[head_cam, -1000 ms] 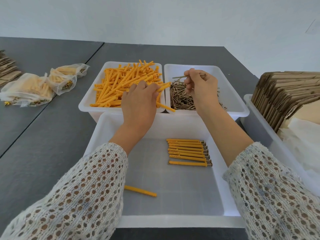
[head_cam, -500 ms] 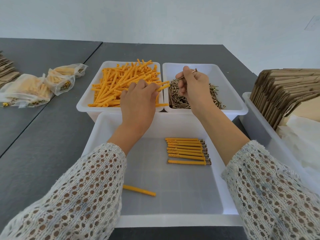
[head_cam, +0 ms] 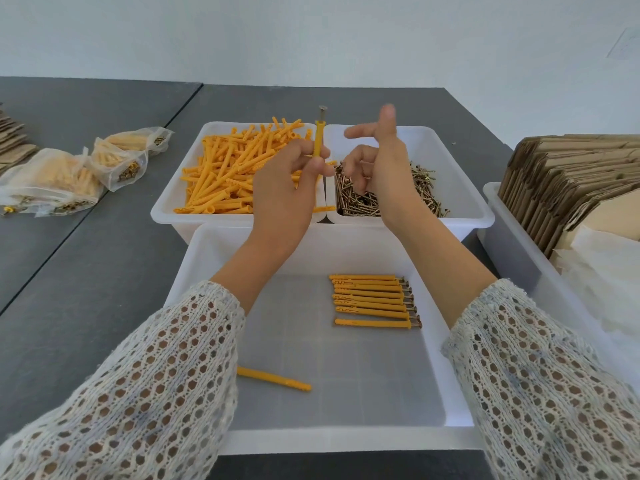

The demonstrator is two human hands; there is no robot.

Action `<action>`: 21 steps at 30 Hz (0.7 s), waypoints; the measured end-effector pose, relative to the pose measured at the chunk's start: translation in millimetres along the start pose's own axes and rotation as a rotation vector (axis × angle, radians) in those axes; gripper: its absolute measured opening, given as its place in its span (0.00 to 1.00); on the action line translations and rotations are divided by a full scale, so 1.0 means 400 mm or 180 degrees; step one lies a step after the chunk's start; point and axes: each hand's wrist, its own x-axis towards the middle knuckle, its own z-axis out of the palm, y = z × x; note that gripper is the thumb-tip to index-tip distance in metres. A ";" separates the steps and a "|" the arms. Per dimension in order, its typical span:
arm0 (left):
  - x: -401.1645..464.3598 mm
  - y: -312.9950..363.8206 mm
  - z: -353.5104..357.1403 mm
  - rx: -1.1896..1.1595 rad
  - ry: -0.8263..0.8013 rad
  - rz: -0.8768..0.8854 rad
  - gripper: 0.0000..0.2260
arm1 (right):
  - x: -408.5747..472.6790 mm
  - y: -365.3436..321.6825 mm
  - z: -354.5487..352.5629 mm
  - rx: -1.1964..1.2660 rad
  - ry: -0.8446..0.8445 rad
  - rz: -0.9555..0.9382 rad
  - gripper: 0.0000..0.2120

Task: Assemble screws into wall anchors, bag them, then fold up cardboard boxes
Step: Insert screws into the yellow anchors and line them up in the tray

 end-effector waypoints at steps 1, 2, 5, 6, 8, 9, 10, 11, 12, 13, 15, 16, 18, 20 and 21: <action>0.000 0.012 -0.001 -0.0185 -0.0102 -0.0003 0.07 | 0.005 0.000 -0.008 0.0137 0.0208 0.0077 0.30; -0.001 0.026 -0.003 -0.0366 -0.0272 0.0008 0.06 | 0.008 0.003 -0.018 0.0213 0.0420 0.0149 0.30; -0.008 0.075 -0.011 -0.0832 -0.1145 0.0075 0.06 | 0.019 0.020 -0.046 0.0337 0.0961 0.0428 0.28; -0.013 0.088 -0.012 -0.0872 -0.1533 0.0070 0.06 | 0.024 0.024 -0.056 0.0422 0.1102 0.0545 0.27; -0.027 0.103 -0.012 -0.0644 -0.2427 -0.0007 0.06 | 0.030 0.032 -0.077 0.0676 0.1275 0.0733 0.23; -0.035 0.104 -0.010 -0.0477 -0.2880 -0.0077 0.06 | 0.032 0.035 -0.086 0.0800 0.1320 0.0807 0.22; -0.043 0.100 -0.007 -0.0328 -0.3281 -0.0151 0.06 | 0.032 0.039 -0.095 0.0904 0.1352 0.0882 0.20; -0.052 0.093 -0.001 -0.0175 -0.3603 -0.0216 0.07 | 0.034 0.042 -0.103 0.0990 0.1378 0.0957 0.19; -0.060 0.086 0.006 0.0007 -0.3826 -0.0265 0.07 | 0.035 0.044 -0.108 0.1050 0.1396 0.1019 0.18; -0.069 0.079 0.015 0.0224 -0.3962 -0.0296 0.07 | 0.036 0.045 -0.111 0.1067 0.1402 0.1060 0.17; -0.091 0.067 0.037 0.0644 -0.4119 -0.0325 0.07 | 0.038 0.044 -0.110 0.0930 0.1372 0.1095 0.16; -0.104 0.064 0.048 0.0799 -0.4179 -0.0318 0.07 | 0.040 0.044 -0.106 0.0817 0.1342 0.1089 0.16; -0.128 0.066 0.070 0.1051 -0.4238 -0.0215 0.05 | 0.042 0.046 -0.099 0.0662 0.1290 0.1060 0.16; -0.147 0.066 0.084 0.1300 -0.4228 0.0037 0.05 | 0.045 0.050 -0.098 0.0625 0.1274 0.1063 0.16; -0.153 0.067 0.088 0.1429 -0.4202 0.0195 0.05 | 0.046 0.051 -0.098 0.0628 0.1271 0.1071 0.16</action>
